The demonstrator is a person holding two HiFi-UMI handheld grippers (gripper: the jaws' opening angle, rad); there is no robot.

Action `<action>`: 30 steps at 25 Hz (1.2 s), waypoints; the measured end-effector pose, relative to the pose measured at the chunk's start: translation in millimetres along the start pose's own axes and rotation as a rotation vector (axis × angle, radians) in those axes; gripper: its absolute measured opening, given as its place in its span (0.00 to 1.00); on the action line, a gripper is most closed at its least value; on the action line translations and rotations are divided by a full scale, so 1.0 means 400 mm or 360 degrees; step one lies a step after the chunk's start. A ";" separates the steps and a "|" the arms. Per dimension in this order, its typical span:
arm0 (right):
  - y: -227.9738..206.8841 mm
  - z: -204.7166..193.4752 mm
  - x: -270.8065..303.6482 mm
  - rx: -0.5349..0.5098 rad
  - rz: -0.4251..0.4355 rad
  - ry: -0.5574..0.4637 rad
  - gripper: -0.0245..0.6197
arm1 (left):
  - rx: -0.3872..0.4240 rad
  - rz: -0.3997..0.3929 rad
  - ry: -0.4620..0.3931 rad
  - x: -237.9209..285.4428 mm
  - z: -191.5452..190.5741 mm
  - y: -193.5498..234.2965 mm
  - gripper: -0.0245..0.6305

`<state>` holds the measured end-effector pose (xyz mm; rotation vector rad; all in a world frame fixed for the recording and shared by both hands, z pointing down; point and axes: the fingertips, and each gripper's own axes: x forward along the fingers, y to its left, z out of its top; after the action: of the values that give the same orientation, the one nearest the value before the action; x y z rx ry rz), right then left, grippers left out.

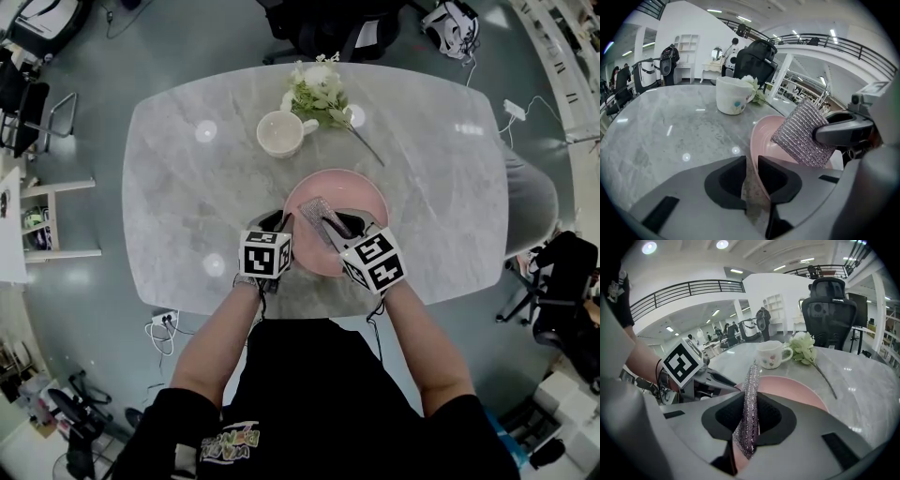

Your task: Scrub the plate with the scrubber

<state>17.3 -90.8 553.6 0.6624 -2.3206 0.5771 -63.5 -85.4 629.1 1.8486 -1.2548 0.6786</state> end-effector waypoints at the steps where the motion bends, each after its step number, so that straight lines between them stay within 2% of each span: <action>1: 0.001 -0.001 0.008 -0.0023 0.0004 0.0019 0.15 | 0.0009 0.0008 0.0007 0.003 -0.001 -0.001 0.17; 3: 0.007 -0.002 0.022 -0.0073 0.0014 0.0059 0.15 | 0.0022 0.0026 0.0009 0.006 -0.001 -0.004 0.12; 7: 0.018 -0.011 0.052 -0.0196 0.0030 0.0151 0.15 | -0.0029 0.0057 -0.0010 0.005 0.001 -0.006 0.11; 12: 0.025 -0.015 0.093 -0.0430 0.0018 0.0278 0.15 | -0.0070 0.0070 -0.0022 0.004 0.002 -0.004 0.11; 24: -0.060 -0.006 0.163 -0.0779 -0.0211 0.0532 0.16 | -0.0051 0.0057 -0.0017 0.007 0.001 -0.004 0.11; 30: -0.111 -0.003 0.173 -0.0815 -0.0332 0.0573 0.16 | -0.0047 0.0042 -0.0019 0.009 0.002 -0.003 0.11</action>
<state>-1.7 -145.7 611.7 0.4950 -1.9158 -0.0069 -61.1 -87.7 631.3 1.8175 -1.2925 0.6609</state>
